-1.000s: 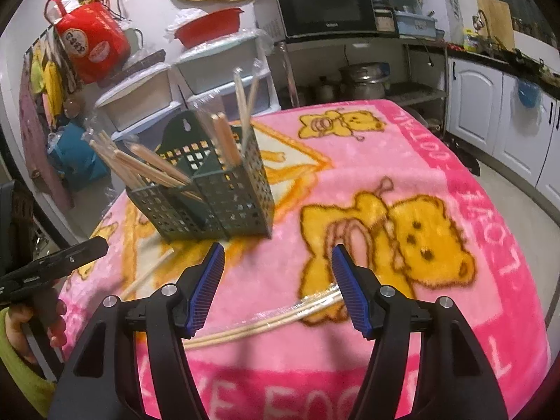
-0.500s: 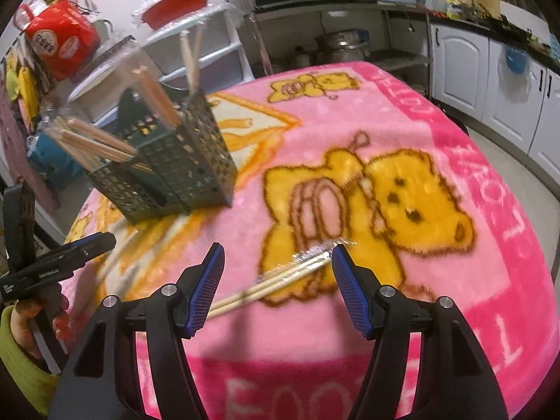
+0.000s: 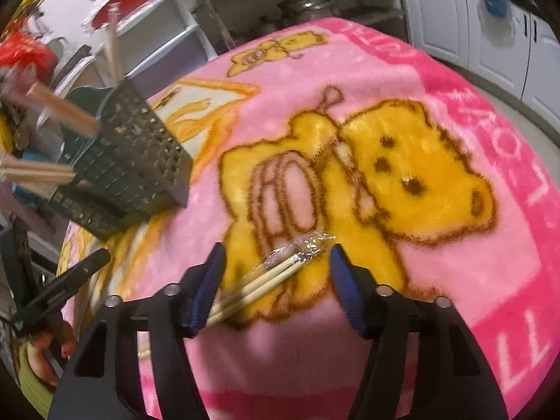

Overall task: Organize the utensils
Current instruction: 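Close both tools on a wrapped chopstick pair lying on the blanket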

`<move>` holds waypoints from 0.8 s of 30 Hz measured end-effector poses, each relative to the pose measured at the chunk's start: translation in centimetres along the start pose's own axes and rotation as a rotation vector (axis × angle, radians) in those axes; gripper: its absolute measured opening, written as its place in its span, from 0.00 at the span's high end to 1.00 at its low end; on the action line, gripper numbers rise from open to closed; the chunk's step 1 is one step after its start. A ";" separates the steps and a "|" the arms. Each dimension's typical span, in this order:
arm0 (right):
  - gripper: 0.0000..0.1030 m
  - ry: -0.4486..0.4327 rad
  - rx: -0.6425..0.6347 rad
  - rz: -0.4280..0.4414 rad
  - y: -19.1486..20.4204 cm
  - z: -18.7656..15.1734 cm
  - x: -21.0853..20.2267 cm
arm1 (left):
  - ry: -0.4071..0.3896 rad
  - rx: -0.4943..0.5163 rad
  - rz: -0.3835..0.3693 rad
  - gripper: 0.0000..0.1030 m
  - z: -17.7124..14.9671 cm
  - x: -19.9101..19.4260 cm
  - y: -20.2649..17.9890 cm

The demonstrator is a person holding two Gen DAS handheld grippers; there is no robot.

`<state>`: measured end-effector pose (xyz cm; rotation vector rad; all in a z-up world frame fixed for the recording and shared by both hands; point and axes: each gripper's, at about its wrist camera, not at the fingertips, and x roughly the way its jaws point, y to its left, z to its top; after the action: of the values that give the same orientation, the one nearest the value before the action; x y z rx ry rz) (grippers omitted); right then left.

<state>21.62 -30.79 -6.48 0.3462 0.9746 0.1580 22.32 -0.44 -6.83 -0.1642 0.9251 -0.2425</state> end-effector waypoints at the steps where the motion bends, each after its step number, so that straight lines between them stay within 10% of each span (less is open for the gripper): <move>1: 0.52 -0.001 0.000 -0.012 0.0 0.1 0.2 | 0.000 0.001 0.010 0.68 0.0 0.1 0.1; 13: 0.81 -0.017 -0.073 -0.097 0.4 1.3 1.8 | 0.010 0.006 0.033 0.86 0.1 0.1 0.9; 24: 0.94 -0.065 -0.070 0.025 1.5 1.7 0.4 | 0.030 -0.036 -0.001 0.96 0.3 -0.6 1.9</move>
<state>23.23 -29.65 -5.37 0.2976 0.8988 0.2024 22.51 1.61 -6.62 -0.1947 0.9596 -0.2304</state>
